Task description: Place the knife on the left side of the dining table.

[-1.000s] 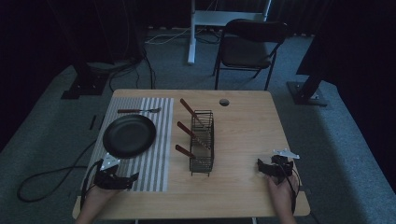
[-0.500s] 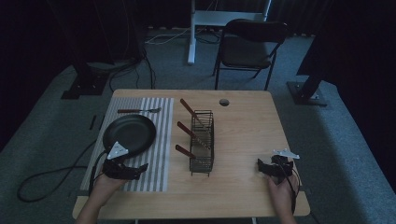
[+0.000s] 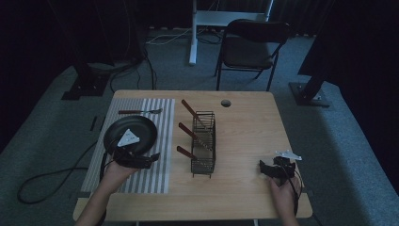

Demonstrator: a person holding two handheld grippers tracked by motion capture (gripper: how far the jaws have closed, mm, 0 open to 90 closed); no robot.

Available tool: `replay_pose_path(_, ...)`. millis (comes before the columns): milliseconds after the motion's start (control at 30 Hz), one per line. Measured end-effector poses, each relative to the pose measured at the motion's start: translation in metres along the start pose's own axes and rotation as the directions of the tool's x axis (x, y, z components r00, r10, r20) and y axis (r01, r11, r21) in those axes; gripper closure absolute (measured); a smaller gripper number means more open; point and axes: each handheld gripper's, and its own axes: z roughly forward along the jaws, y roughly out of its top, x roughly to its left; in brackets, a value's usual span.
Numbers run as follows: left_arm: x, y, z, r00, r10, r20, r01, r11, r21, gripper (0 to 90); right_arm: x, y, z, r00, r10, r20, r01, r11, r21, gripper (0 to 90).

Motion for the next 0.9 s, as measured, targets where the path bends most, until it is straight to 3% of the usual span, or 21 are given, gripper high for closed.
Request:
replay_pose_path(467, -0.005, 0.036, 0.004, 0.9985, 0.020, 0.052, -0.019, 0.9993, -0.032, 2.4, 0.000, 0.000, 0.000, 1.0000, 0.000, 0.000, 0.000, 1.000, 0.000, 12.1)
replay_pose_path(900, -0.016, 0.068, 0.019, 0.9940, 0.045, 0.100, -0.042, 0.9986, -0.033, 2.4, 0.000, 0.000, 0.000, 1.0000, -0.003, -0.003, 0.003, 1.000, -0.003, 13.1)
